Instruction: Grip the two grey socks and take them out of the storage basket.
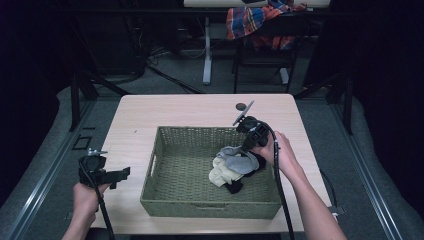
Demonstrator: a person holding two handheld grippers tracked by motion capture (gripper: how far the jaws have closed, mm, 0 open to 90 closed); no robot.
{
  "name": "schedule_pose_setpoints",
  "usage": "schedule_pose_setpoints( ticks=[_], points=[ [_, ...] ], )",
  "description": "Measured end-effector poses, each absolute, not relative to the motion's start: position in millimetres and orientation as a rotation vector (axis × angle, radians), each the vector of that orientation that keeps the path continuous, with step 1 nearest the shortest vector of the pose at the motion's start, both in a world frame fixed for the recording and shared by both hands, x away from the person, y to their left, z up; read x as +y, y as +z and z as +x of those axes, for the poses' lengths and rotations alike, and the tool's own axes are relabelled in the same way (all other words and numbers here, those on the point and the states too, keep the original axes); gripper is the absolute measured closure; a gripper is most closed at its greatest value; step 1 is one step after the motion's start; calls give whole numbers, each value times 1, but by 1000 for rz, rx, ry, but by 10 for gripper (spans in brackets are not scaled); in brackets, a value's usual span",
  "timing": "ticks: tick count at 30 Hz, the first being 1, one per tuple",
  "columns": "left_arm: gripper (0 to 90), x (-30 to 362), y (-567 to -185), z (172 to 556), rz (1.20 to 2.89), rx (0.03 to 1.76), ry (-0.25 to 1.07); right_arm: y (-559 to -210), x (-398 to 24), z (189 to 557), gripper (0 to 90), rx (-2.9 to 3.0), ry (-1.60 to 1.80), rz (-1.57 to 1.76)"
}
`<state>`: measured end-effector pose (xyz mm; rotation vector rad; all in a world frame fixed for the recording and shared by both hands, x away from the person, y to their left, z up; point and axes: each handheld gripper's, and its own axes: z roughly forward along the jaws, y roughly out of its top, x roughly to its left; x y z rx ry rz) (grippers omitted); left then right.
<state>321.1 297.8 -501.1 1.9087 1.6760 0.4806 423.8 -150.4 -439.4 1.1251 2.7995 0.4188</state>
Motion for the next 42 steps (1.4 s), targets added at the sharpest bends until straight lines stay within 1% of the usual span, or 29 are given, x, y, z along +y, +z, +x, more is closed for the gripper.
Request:
schedule_pose_setpoints(
  ticks=[32, 42],
  points=[
    [22, 298, -502, 322, 1919, 1688, 482, -384, -171, 412, 885, 2697, 633, 1146],
    [22, 298, -503, 320, 1920, 1691, 487, -376, -171, 409, 885, 2686, 657, 1143]
  ],
)
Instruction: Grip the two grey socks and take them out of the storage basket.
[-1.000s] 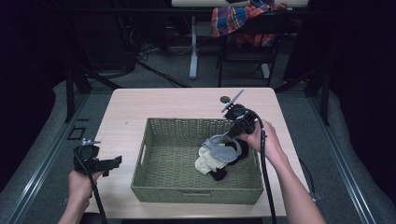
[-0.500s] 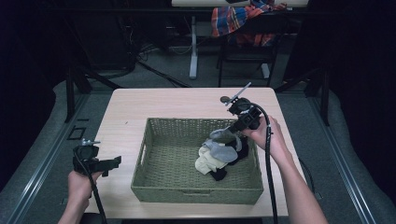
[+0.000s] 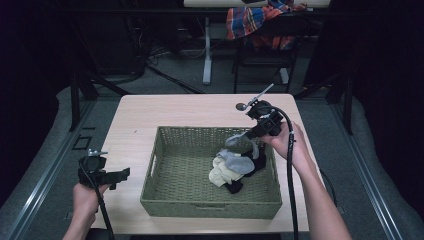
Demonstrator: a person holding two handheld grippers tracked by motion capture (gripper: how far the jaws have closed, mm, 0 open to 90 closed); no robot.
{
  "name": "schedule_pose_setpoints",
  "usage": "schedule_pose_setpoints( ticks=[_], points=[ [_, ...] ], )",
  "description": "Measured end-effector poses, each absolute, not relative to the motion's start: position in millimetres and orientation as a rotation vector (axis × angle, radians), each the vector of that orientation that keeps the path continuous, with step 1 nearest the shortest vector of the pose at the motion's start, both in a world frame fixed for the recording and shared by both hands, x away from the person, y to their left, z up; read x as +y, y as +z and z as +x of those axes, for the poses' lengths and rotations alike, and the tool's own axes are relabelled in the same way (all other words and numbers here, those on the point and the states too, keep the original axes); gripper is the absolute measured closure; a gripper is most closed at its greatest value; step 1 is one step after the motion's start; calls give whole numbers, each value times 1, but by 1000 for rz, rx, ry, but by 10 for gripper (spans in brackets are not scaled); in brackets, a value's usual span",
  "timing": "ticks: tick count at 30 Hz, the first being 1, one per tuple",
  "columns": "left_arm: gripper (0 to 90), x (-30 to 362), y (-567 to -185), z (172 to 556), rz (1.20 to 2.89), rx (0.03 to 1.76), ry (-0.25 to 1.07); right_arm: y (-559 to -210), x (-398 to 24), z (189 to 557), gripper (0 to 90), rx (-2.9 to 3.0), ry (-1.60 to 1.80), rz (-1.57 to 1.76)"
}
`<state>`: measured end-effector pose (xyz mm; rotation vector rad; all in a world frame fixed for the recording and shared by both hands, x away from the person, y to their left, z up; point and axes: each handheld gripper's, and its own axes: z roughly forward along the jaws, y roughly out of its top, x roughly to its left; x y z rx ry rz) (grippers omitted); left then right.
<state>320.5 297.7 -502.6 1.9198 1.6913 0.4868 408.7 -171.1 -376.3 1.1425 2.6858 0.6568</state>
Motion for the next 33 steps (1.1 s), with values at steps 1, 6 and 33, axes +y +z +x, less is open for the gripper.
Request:
schedule_pose_setpoints(
  ticks=[1, 6, 33],
  points=[
    [22, 298, -503, 320, 1918, 1692, 486, -375, -172, 409, 885, 2682, 651, 1143],
    [22, 298, -503, 321, 1921, 1691, 485, -369, -179, 407, 885, 2661, 683, 1161],
    [22, 299, -503, 322, 1916, 1689, 475, -341, -235, 398, 885, 2511, 746, 1286]
  ],
)
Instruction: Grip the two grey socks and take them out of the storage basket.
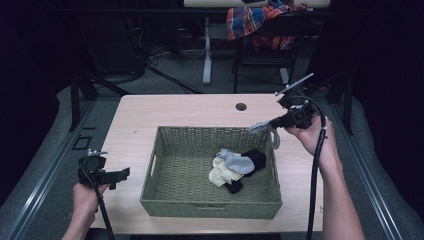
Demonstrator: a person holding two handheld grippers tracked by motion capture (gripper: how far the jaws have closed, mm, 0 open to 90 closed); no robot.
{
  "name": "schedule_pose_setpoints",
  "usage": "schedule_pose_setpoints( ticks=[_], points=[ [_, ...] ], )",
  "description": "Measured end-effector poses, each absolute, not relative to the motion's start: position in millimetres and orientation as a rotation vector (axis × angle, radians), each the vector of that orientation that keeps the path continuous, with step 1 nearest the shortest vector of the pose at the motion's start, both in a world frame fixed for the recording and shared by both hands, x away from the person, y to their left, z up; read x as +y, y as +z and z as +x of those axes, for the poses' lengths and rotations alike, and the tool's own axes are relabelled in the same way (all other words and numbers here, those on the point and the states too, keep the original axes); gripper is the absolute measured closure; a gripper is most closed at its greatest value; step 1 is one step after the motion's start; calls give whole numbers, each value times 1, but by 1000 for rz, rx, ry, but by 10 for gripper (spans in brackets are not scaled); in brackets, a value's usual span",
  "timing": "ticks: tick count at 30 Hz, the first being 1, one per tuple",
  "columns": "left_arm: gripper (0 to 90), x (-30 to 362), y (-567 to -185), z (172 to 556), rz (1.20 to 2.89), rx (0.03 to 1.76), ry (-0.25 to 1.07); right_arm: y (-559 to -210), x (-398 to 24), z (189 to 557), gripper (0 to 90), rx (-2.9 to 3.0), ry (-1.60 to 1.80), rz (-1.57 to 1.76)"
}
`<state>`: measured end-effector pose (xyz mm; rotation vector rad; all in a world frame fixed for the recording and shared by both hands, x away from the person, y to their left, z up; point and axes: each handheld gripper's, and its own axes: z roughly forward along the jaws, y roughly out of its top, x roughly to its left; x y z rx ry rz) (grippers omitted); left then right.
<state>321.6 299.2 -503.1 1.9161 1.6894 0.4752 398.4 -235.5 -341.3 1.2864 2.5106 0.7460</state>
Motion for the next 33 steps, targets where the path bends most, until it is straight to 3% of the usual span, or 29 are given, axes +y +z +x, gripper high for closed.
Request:
schedule_pose_setpoints(
  ticks=[19, 33],
  points=[
    [22, 299, -503, 322, 1917, 1685, 471, -353, -284, 405, 885, 2419, 611, 1457],
    [22, 299, -502, 322, 1917, 1684, 467, -419, -309, 435, 885, 2428, 452, 1650]
  ],
)
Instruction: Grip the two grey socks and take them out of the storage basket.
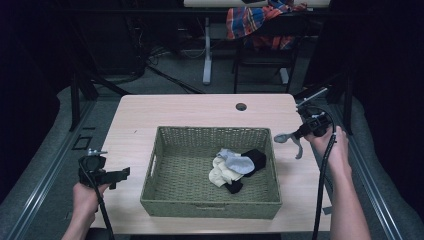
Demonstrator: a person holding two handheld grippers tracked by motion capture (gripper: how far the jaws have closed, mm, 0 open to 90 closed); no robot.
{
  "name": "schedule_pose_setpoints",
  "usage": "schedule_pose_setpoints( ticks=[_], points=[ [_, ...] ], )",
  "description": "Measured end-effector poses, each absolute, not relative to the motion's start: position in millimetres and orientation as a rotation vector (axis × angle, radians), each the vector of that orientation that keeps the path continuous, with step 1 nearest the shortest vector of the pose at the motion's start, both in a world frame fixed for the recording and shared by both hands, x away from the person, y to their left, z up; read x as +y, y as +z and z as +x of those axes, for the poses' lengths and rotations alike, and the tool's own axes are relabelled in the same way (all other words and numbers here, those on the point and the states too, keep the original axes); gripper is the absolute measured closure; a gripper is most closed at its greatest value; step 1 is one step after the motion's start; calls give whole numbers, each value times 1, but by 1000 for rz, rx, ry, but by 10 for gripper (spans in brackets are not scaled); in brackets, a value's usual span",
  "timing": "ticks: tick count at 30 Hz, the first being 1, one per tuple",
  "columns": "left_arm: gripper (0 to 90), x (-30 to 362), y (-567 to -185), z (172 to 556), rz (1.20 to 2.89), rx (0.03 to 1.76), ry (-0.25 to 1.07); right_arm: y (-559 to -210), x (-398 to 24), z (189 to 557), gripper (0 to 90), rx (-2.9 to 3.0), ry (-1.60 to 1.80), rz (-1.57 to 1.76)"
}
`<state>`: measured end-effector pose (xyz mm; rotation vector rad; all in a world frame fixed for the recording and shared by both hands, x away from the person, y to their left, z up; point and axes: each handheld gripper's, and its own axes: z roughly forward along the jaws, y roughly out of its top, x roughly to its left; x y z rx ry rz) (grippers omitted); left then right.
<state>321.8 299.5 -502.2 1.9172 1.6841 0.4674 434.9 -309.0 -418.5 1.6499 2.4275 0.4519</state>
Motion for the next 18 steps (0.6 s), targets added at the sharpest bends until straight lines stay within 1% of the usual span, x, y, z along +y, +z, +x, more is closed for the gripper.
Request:
schedule_pose_setpoints(
  ticks=[6, 11, 14, 16, 18],
  points=[
    [23, 299, -502, 322, 1915, 1681, 477, -459, -315, 447, 885, 2467, 408, 1706],
    [23, 299, -502, 321, 1915, 1678, 476, -479, -318, 450, 884, 2495, 387, 1746],
    [23, 299, -502, 321, 1913, 1677, 478, -485, -321, 451, 882, 2513, 345, 1756],
    [23, 299, -502, 321, 1914, 1678, 477, -484, -322, 450, 859, 2498, 345, 1762],
    [23, 298, -501, 321, 1913, 1679, 476, -482, -323, 450, 789, 2515, 336, 1759]
  ],
)
